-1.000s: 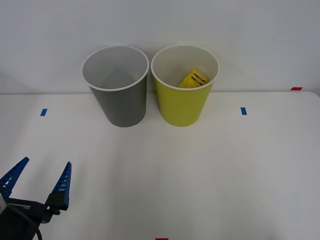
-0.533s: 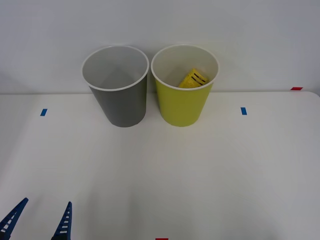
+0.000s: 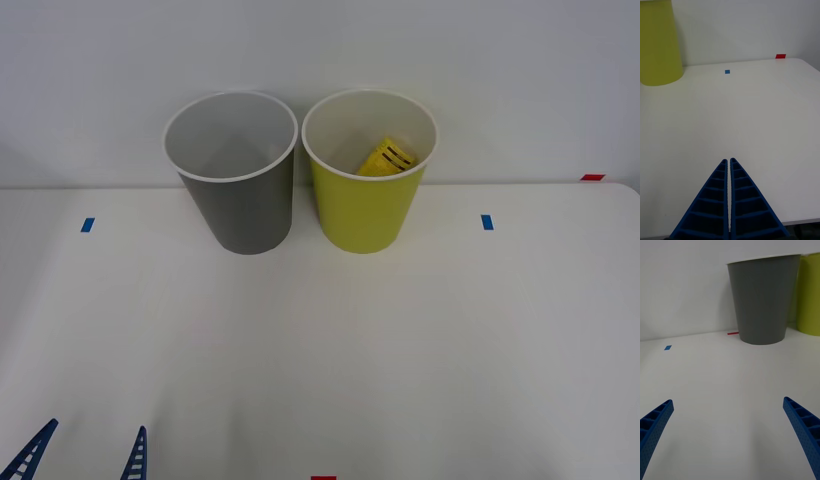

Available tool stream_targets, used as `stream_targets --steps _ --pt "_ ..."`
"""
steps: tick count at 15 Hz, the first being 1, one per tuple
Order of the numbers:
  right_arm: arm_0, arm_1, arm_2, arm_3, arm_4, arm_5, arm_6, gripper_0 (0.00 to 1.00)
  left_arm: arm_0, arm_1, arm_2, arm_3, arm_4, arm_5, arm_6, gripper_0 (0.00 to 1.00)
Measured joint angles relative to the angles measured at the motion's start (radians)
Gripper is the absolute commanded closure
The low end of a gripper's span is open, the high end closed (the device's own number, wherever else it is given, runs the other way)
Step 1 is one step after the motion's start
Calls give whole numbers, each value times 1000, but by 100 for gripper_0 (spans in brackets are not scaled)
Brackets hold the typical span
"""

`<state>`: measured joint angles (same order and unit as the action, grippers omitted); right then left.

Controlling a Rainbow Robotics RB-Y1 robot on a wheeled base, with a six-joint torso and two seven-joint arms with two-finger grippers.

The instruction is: Put cans in the gray bin and PET bottles in the light green bin.

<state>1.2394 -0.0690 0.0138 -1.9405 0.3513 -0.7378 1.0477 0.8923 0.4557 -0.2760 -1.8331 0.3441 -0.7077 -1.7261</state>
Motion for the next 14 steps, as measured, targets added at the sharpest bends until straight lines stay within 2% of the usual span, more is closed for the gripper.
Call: stream_targets --steps 4,10,14 --pt "0 0 0 0 0 0 0 100 30 0 -2 -2 -8 -19 1 0" --pt "0 0 0 0 0 0 0 100 113 -2 -15 -4 -16 -110 3 0" --pt "0 0 0 0 0 0 0 100 126 -2 -17 2 -19 -117 1 0"
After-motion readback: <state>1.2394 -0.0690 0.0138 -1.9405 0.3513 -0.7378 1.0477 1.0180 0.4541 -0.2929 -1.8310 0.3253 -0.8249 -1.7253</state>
